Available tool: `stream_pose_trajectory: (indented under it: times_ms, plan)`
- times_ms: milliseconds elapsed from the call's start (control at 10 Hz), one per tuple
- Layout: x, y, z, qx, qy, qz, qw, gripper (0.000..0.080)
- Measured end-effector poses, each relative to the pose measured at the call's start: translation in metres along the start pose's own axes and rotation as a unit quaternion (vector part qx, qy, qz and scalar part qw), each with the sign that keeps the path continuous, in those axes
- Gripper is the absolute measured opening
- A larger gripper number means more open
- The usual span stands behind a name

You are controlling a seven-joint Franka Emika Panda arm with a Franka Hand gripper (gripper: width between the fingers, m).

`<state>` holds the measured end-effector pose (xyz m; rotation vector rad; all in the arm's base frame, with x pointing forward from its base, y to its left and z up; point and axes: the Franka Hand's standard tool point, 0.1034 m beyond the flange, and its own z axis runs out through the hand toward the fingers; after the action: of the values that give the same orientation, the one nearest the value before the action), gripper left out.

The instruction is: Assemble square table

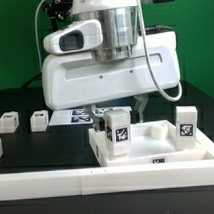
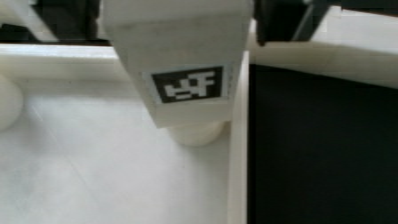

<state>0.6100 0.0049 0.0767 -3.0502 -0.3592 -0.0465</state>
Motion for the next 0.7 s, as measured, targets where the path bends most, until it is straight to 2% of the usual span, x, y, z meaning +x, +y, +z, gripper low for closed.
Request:
stream_pose_trajectory:
  times_ms: [100,200,600,700]
  plan:
    - [0.0,0.0008,-0.0001,0.0,0.0,0.0,1.0,0.0391]
    - [-0.0001,0.0009,0.0,0.0,0.0,0.0,1.0,0.029]
    - [-0.0003,0.0014,0.0,0.0,0.001,0.016,1.0,0.029]
    - [-0.0011,0.0028,0.0004,0.008,0.003,0.091,0.996,0.029]
